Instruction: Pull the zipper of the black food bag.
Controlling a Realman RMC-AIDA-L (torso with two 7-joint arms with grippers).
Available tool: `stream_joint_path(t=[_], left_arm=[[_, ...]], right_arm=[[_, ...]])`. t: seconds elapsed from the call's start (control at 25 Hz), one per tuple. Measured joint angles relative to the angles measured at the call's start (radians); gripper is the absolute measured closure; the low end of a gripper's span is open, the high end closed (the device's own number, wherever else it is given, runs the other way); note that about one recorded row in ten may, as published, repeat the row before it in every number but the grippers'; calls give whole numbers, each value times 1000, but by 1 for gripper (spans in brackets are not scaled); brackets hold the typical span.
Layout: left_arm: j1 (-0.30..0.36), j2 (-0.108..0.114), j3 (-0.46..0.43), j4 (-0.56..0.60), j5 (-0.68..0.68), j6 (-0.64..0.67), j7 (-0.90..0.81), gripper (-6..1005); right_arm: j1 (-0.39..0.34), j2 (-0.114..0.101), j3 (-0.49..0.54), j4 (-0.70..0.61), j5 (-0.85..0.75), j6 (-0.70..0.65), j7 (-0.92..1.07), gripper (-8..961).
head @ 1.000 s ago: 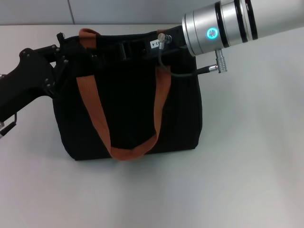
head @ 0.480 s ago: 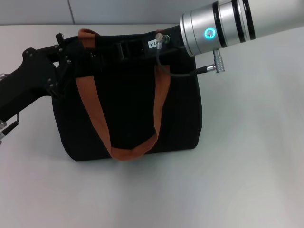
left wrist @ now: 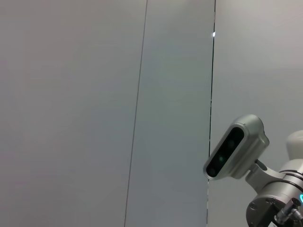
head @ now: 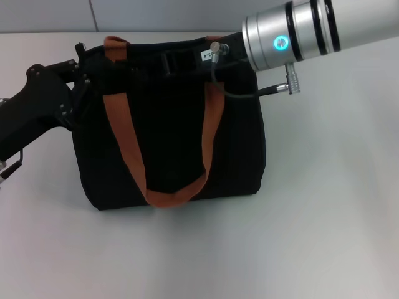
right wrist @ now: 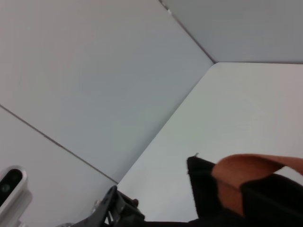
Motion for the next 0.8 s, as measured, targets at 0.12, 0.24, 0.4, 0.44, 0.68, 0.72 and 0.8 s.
stream_joint_path(t=[0.12, 0.24, 0.4, 0.44, 0.68, 0.72, 0.8], left_arm=[[0, 0, -1, 0, 0, 0, 0, 986], [1, 0, -2, 1, 0, 0, 0, 987], [2, 0, -12, 1, -1, 1, 0, 988], [2, 0, -15, 1, -1, 1, 0, 988], [2, 2, -19, 1, -1, 1, 0, 987], [2, 2, -19, 1, -1, 1, 0, 986], [2, 3, -19, 1, -2, 0, 0, 986]], right_arm=[[-37, 0, 0, -70, -40, 0, 47, 936], [-76, -1, 0, -142, -86, 0, 95, 946], [-150, -1, 2, -249, -146, -4, 168, 953], [-170, -1, 4, -282, -163, -6, 185, 953], [-287, -2, 22, -450, -215, -33, 252, 954], [-303, -3, 30, -470, -218, -36, 257, 954], [-346, -3, 79, -506, -205, -65, 255, 954]])
